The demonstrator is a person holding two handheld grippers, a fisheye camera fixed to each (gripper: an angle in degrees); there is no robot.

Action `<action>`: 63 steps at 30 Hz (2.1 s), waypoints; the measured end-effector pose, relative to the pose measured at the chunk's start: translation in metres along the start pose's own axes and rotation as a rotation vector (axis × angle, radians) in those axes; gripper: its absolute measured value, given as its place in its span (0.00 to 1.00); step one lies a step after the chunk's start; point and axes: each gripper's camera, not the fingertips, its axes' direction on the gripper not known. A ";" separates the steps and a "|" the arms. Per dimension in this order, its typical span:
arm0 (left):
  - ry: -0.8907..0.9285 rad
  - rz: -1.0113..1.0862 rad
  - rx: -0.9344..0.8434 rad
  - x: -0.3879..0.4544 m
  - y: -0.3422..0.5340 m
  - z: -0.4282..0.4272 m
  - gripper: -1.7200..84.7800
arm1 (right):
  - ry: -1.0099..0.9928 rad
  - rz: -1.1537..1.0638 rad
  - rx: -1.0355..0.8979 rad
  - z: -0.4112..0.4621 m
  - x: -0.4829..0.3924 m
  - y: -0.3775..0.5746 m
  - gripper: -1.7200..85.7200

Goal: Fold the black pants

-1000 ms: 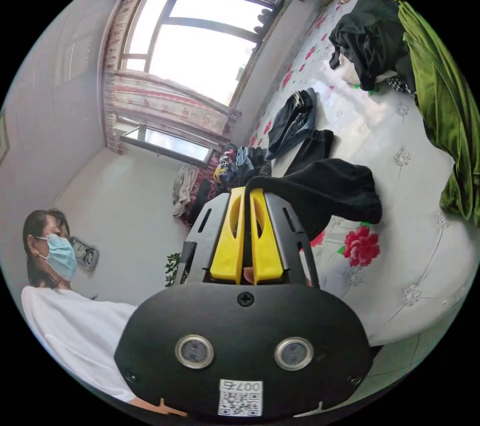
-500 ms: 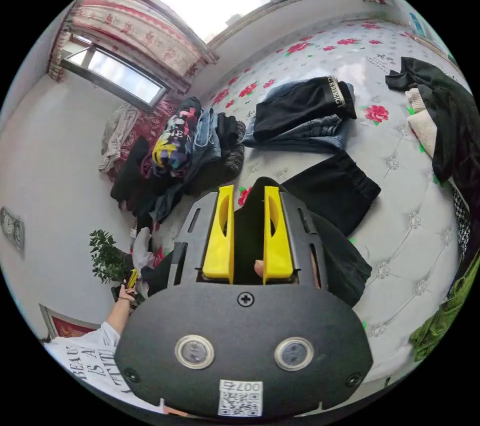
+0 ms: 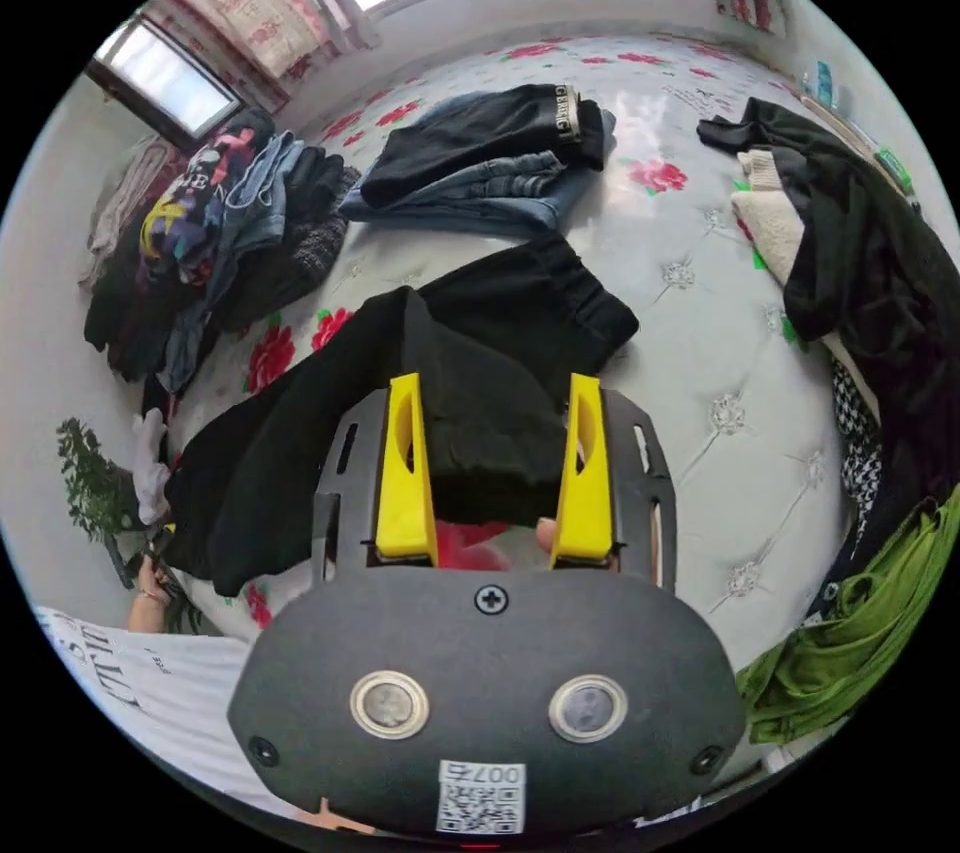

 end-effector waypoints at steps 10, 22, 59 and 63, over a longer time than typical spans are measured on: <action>-0.141 0.024 -0.071 0.054 -0.038 0.063 0.01 | 0.296 -0.417 -0.171 0.035 -0.059 -0.032 0.10; 0.070 -0.058 0.083 0.107 -0.007 0.044 0.08 | -0.033 0.128 0.143 0.013 0.079 -0.085 0.11; -0.060 0.060 -0.060 0.140 -0.017 0.122 0.10 | -0.808 -0.664 -0.563 0.189 -0.202 0.136 0.11; -0.211 0.148 -0.143 0.144 -0.019 0.144 0.03 | -0.698 -0.687 -0.648 0.224 -0.249 0.140 0.08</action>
